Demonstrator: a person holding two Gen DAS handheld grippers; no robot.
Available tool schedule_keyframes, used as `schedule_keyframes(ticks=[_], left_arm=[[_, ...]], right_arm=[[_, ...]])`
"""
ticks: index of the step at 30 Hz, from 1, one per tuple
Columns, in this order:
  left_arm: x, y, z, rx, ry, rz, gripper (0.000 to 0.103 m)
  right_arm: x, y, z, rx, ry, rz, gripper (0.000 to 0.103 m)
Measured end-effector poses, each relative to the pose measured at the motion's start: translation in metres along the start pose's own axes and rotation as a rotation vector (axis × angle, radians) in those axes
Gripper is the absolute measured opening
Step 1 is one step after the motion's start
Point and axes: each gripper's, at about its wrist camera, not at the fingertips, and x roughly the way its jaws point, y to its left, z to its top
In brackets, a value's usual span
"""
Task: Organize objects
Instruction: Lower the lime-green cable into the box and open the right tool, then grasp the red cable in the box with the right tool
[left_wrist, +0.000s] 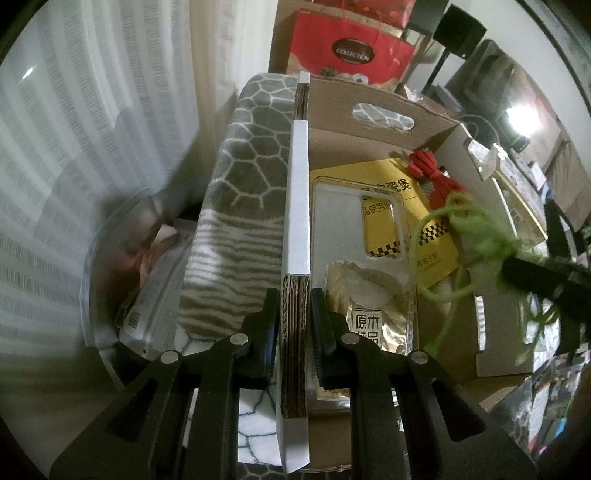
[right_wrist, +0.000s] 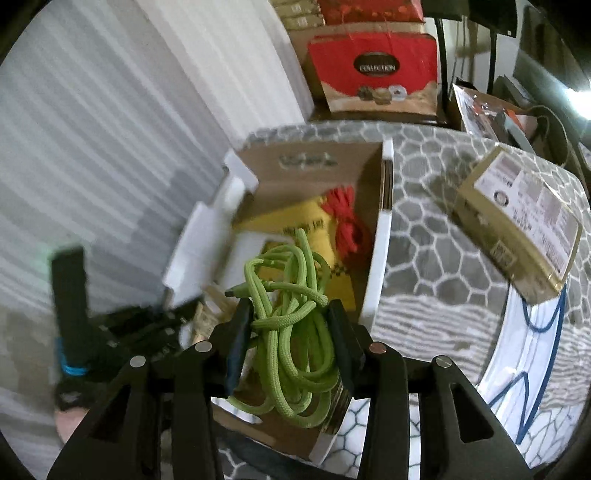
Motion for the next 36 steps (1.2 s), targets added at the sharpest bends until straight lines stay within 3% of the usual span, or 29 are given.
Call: schedule_keyframes(ticks=[2,4,11,15,20,25,31,36], left_arm=[[0.0,0.0,0.0,0.0,-0.001,0.0,0.015],[0.0,0.0,0.0,0.0,-0.001,0.0,0.015],[0.0,0.001,0.0,0.0,0.0,0.0,0.015],[0.0,0.0,0.0,-0.001,0.0,-0.001,0.015],[0.0,0.0,0.0,0.0,0.001,0.0,0.015],[0.0,-0.001,0.0,0.001,0.0,0.0,0.015],[0.0,-0.002,0.001,0.003,0.0,0.003,0.015],[0.0,-0.002,0.001,0.003,0.0,0.003,0.015]], right_arm=[[0.005,0.005,-0.007,-0.026,0.013,-0.038,0.047],[0.005,0.01,-0.011,-0.066,0.013,-0.06,0.059],[-0.014,0.013,-0.01,-0.144,-0.05,-0.074,0.06],[-0.02,0.007,-0.008,-0.161,-0.046,-0.062,0.045],[-0.033,-0.02,0.0,-0.131,-0.059,-0.11,0.046],[-0.052,-0.061,0.011,-0.079,-0.093,-0.185,0.065],[-0.067,-0.099,0.026,-0.004,-0.121,-0.183,0.061],[-0.06,-0.074,0.041,-0.084,-0.106,-0.147,0.056]])
